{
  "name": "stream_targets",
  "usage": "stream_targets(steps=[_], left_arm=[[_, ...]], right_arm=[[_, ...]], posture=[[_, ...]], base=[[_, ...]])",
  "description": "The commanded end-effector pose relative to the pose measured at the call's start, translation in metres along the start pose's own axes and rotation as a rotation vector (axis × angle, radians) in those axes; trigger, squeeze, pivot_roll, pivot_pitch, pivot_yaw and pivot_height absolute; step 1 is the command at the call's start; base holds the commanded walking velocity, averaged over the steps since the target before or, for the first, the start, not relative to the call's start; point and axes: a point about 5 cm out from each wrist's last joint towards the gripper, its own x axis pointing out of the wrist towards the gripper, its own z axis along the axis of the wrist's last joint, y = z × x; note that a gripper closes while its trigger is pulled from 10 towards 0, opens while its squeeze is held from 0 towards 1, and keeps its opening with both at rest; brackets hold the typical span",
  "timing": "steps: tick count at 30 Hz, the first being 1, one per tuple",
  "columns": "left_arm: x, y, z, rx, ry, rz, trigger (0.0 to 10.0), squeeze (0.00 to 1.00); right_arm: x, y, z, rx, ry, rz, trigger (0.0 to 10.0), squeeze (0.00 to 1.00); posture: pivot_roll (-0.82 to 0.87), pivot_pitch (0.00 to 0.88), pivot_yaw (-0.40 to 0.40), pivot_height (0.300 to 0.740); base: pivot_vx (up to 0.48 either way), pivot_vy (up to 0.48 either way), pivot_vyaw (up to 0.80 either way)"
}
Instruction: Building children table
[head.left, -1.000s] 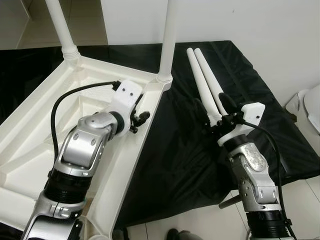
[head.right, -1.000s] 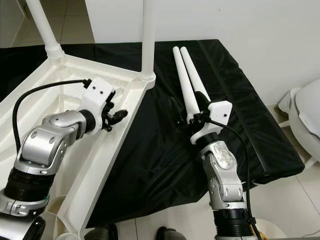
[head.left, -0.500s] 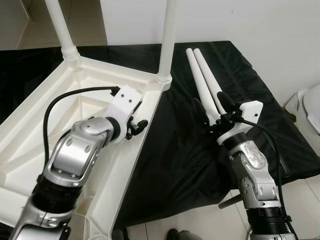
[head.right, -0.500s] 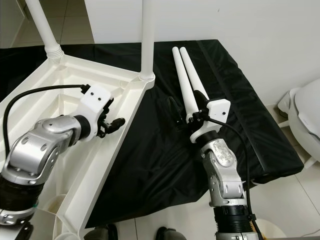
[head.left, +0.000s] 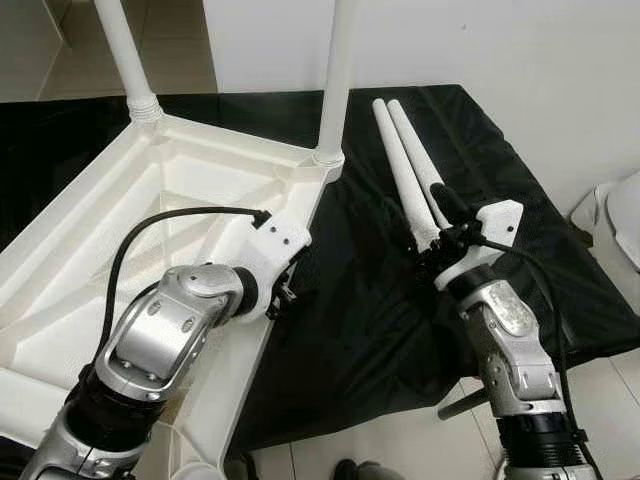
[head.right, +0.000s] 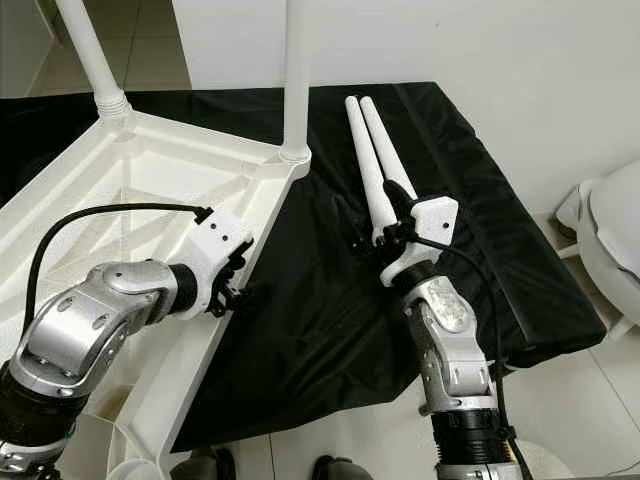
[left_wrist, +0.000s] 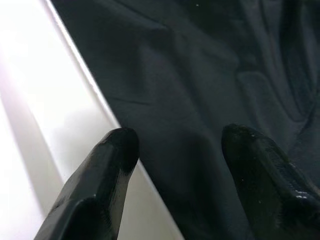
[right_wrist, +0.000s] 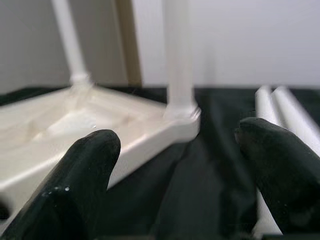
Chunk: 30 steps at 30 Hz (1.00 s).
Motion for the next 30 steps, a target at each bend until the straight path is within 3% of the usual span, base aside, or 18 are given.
stream_targets(steps=[1,3,10,21,30], left_arm=[[0.002,-0.001,-0.005,-0.011,0.029,0.035,10.0,0.00],[0.004,0.002,-0.008,-0.012,0.047,0.058,10.0,0.00],[0.005,0.007,-0.011,-0.022,0.074,0.114,10.0,0.00],[0.001,0.022,-0.002,-0.068,0.021,0.236,10.0,0.00],[0.001,0.021,-0.007,-0.064,0.049,0.233,10.0,0.00]], right_arm=[[-0.003,0.003,-0.003,0.006,0.026,0.036,10.0,0.00],[-0.011,0.010,-0.009,0.018,0.078,0.112,10.0,0.00],[-0.025,0.014,-0.014,0.014,0.142,0.197,10.0,0.00],[-0.029,0.016,-0.015,0.034,0.170,0.226,10.0,0.00],[-0.032,0.016,-0.016,0.031,0.191,0.249,10.0,0.00]], posture=[[-0.02,0.113,-0.023,0.740],[-0.02,0.116,-0.020,0.740],[-0.02,0.124,-0.014,0.740],[-0.01,0.132,-0.014,0.740],[-0.01,0.145,-0.014,0.740]], base=[[0.000,0.000,0.00],[0.000,0.000,0.00],[0.000,0.000,0.00],[0.000,0.000,0.00],[0.000,0.000,0.00]])
